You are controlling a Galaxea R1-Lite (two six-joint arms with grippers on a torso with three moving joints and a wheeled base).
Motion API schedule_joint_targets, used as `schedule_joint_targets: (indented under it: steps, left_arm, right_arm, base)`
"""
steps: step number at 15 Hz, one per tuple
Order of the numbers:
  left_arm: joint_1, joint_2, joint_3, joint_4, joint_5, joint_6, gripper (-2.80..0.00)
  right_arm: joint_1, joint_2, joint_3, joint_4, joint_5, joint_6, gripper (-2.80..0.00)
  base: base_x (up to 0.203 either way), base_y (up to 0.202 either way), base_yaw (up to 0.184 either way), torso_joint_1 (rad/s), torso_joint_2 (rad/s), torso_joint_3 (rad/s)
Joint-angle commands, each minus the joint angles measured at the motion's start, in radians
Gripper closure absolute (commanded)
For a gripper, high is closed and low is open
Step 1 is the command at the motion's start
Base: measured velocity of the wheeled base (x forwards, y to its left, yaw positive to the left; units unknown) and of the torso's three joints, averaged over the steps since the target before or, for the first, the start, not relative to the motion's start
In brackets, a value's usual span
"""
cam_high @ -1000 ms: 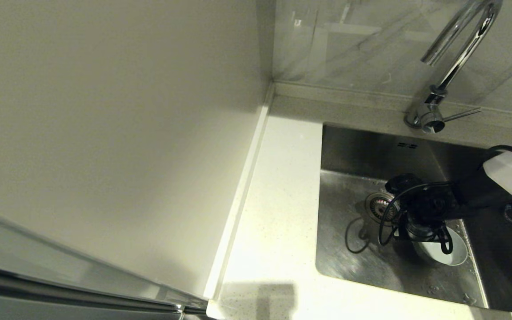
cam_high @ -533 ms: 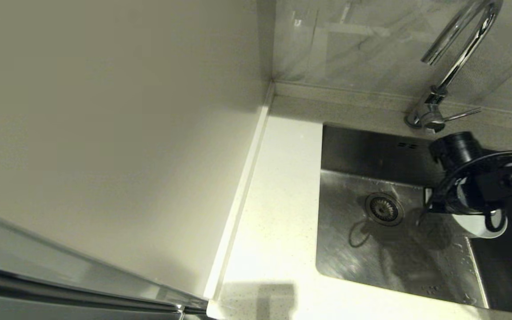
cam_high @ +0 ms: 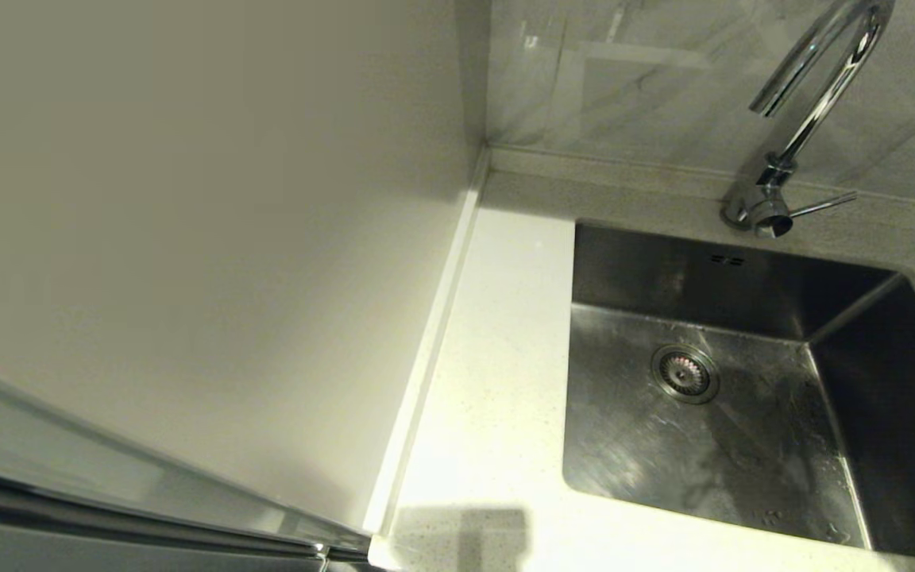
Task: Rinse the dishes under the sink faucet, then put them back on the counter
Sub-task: Put a bowl back to the table from the sink
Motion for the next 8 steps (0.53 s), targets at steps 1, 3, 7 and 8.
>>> schedule_joint_targets:
  steps: [1,3,7,8]
  left_arm:
    - [0.000,-0.003,0.000,0.000,0.000,-0.001,0.00]
    - [0.000,-0.003,0.000,0.000,0.000,-0.001,0.00]
    - [-0.001,-0.003,0.000,0.000,0.000,-0.001,0.00]
    - [-0.001,-0.003,0.000,0.000,0.000,-0.001,0.00]
  right_arm:
    - [-0.024,-0.075,-0.013,-0.022,0.038,0.003,0.00]
    - [-0.018,-0.036,-0.044,-0.030,0.128,0.077,0.00]
    - [0.026,0.053,-0.096,0.006,0.290,0.344,0.00]
    - [0.026,0.069,-0.145,0.044,0.350,0.440,0.00]
  base:
    - [0.000,0.000,0.000,0.000,0.00,0.000]
    - [0.000,0.000,0.000,0.000,0.00,0.000]
    - [0.000,0.000,0.000,0.000,0.00,0.000]
    - [0.000,0.000,0.000,0.000,0.00,0.000]
